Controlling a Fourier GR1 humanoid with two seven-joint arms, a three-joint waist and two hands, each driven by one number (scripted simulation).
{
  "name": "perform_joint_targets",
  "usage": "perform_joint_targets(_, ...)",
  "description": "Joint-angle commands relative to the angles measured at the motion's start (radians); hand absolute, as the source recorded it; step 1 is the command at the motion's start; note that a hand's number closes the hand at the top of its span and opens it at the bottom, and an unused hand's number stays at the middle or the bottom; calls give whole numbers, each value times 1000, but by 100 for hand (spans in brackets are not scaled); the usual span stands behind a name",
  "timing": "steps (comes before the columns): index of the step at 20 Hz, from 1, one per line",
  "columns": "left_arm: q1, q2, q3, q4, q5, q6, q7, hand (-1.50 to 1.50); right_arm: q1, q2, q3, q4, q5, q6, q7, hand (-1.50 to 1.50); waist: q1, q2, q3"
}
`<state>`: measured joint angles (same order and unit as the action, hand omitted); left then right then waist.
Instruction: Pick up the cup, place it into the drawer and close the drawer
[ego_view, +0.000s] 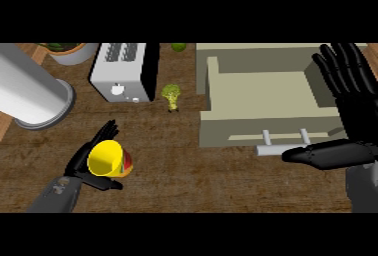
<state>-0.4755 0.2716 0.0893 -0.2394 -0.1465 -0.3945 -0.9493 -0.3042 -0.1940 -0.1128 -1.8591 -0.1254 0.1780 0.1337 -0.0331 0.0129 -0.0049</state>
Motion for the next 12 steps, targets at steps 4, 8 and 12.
perform_joint_targets(4, -51, -29, -1, 34, 8, -168, -91, -150, -15, 1, -9, 21, 6, -13, 6, -150, 0, 1, 0)
perform_joint_targets(8, -24, -82, -22, 18, 12, -247, -114, 150, -6, 1, 5, -13, 9, -8, 15, -150, -9, 1, -2)
perform_joint_targets(12, -12, -71, -14, -62, 6, -69, -235, 150, -16, -49, -44, 44, -14, 27, 7, -150, 7, 1, 0)
